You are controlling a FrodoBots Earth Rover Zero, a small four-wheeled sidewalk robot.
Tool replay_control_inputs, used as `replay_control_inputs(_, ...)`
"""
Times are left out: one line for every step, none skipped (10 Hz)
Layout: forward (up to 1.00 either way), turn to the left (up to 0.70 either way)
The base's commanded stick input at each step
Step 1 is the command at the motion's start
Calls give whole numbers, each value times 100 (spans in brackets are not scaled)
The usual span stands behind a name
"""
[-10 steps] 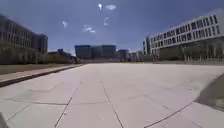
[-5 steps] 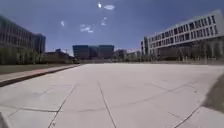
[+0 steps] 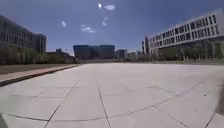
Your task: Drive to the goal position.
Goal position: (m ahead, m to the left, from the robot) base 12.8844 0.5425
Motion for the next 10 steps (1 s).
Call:
replay_control_inputs(50, 0)
replay_control_inputs(50, 0)
replay_control_inputs(50, 0)
replay_control_inputs(50, 0)
replay_control_inputs(50, 0)
replay_control_inputs(50, 0)
replay_control_inputs(50, 0)
replay_control_inputs(50, 0)
replay_control_inputs(50, 0)
replay_control_inputs(50, 0)
